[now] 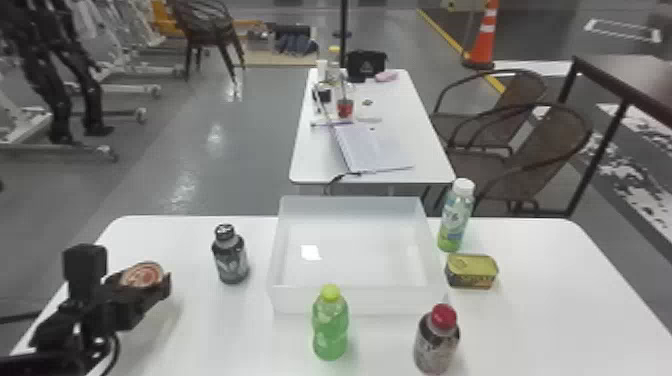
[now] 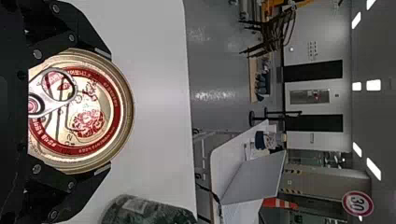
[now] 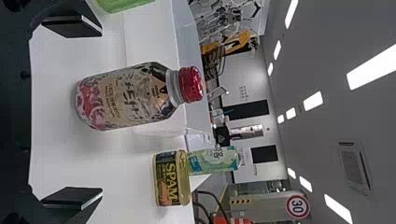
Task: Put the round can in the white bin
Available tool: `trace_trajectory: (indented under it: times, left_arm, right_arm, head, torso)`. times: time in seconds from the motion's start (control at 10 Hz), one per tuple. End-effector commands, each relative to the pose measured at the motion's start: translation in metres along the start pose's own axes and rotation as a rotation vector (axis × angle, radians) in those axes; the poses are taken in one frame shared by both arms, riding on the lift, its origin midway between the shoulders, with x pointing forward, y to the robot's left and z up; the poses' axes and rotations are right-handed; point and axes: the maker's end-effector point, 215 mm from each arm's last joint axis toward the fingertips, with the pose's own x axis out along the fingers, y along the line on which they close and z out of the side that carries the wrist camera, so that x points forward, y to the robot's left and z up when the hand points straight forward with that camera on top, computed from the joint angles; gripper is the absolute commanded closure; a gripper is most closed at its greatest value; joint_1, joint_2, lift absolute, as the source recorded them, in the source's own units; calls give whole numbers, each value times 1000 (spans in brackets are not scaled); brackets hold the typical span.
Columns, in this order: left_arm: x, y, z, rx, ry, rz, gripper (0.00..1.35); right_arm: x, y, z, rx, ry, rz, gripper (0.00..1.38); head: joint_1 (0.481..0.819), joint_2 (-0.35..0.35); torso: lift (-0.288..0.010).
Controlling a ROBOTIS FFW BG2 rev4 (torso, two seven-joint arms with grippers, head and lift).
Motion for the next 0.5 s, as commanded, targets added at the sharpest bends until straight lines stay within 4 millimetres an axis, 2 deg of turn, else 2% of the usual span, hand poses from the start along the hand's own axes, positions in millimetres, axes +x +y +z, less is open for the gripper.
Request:
trace_trajectory:
  times: [0.0, 0.2, 0.4]
  left_arm:
    - [-2, -44, 37, -27, -66, -67, 825]
    - [3, -125, 73, -74, -130, -231, 825]
    - [7, -202, 95, -90, -156, -376, 825]
  right_arm:
    - [1, 0, 1, 0, -1, 0, 94]
    - [2, 0, 1, -1, -3, 0, 94]
    - [6, 0, 6, -3, -13, 4, 94]
  head:
    - [549, 0]
    - [549, 0]
    - [549, 0]
  torso:
    - [-100]
    - [-100]
    - [-100]
